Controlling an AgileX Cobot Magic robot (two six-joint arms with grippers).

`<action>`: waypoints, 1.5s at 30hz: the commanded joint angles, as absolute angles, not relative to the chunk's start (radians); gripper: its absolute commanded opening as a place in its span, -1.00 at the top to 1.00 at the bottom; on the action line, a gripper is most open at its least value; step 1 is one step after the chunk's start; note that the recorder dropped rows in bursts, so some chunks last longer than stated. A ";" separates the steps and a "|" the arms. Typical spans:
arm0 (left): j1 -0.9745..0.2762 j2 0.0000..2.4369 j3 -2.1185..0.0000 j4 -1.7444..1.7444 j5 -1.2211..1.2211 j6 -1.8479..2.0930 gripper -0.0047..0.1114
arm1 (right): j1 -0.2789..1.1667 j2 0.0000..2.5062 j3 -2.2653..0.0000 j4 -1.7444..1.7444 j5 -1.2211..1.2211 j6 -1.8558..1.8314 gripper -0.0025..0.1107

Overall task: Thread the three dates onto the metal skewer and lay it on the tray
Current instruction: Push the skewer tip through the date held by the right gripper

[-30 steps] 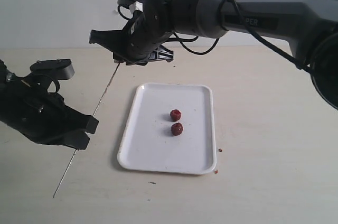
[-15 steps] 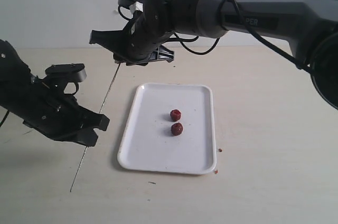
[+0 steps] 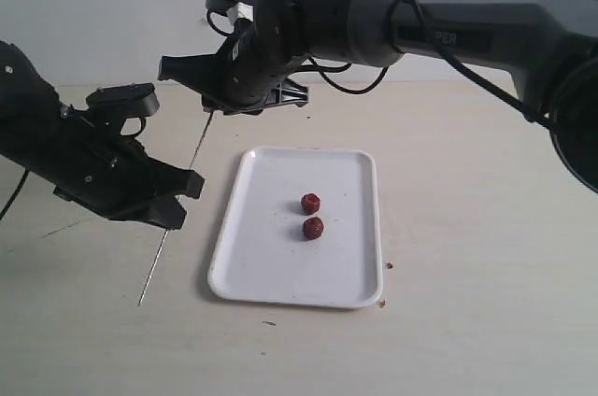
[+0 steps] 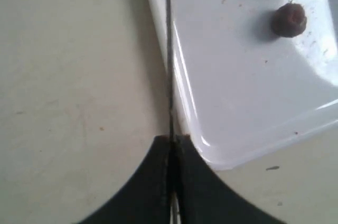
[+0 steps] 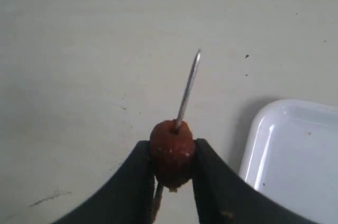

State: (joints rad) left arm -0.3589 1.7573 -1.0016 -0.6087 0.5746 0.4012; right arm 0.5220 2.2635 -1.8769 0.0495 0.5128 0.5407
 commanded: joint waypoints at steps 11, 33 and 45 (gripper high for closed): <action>-0.360 1.756 -1.074 -0.779 0.445 0.555 0.92 | 0.524 2.253 -1.884 0.047 0.550 0.517 0.51; -0.360 1.756 -1.074 -0.830 0.380 0.612 0.92 | 0.524 2.253 -1.884 0.128 0.555 0.458 -0.46; -0.359 1.756 -1.074 -0.728 0.494 0.623 0.92 | 0.434 2.172 -1.884 0.064 0.658 0.472 -0.50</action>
